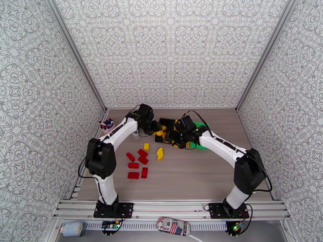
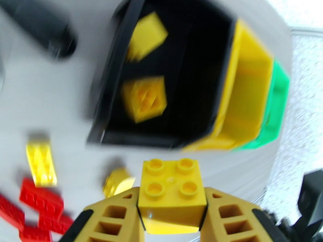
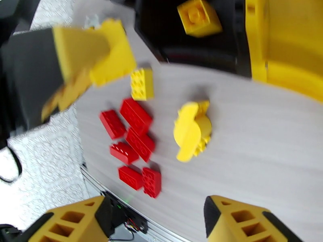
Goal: Sort the legos into containers by color
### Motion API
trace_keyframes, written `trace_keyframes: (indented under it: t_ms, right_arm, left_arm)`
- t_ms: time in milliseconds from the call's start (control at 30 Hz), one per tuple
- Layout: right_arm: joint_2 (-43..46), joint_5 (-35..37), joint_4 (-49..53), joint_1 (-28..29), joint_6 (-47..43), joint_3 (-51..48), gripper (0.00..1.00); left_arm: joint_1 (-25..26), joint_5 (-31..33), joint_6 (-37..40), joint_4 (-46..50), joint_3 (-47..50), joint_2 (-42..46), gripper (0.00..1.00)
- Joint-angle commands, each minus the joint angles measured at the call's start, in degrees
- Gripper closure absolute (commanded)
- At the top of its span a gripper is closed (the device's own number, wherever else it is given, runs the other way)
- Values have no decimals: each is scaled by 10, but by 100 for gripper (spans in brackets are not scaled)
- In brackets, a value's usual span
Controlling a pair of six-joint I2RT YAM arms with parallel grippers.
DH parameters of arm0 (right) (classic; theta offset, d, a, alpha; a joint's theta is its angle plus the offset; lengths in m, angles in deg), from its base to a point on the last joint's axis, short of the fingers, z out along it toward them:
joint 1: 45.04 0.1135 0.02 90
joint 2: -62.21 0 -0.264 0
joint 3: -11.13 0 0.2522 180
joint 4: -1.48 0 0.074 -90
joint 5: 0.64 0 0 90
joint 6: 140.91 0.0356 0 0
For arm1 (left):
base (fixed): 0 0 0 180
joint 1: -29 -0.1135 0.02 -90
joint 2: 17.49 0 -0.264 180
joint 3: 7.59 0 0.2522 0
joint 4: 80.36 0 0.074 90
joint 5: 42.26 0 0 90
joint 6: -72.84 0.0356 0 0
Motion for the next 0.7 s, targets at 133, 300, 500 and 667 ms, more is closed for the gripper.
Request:
trace_keyframes:
  t_ms: [133, 300, 500, 667]
  right_arm:
    - [40, -7, 0, -17, 10, -22, 34]
    - [69, -5, 0, -17, 11, -67, 34]
    - [87, -2, 15, -15, 9, -96, 35]
    - [73, 36, 73, 3, -30, -74, 37]
  left_arm:
    - [-6, -34, 42, 61, -156, -82, 37]
    - [-5, -23, 54, 60, -134, -46, 31]
    - [-3, 39, 74, 62, -27, 54, 31]
    - [-4, 121, 95, 84, 65, 129, 29]
